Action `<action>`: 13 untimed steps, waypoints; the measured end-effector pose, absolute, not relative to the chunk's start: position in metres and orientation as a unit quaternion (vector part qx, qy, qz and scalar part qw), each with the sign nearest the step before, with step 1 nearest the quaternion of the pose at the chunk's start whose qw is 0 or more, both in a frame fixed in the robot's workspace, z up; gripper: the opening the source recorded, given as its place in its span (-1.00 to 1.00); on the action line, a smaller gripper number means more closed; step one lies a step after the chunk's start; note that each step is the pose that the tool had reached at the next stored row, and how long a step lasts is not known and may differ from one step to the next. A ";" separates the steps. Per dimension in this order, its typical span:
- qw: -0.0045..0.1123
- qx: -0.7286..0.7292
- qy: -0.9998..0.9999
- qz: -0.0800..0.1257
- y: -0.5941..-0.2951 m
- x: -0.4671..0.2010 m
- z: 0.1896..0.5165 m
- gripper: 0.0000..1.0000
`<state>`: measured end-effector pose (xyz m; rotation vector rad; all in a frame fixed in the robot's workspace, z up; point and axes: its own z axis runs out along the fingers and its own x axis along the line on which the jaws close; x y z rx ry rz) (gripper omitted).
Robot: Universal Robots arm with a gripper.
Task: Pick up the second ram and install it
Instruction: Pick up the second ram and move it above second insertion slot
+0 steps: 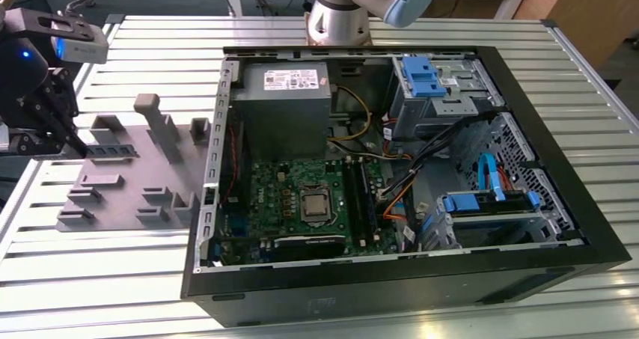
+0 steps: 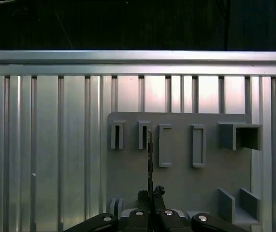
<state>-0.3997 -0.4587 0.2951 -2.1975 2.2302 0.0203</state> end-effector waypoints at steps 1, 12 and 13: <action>0.005 -0.702 0.712 0.006 -0.459 -0.400 0.295 -0.72; 0.005 -0.702 0.712 0.006 -0.459 -0.400 0.300 -0.72; 0.005 -0.702 0.712 0.006 -0.459 -0.400 0.301 -0.72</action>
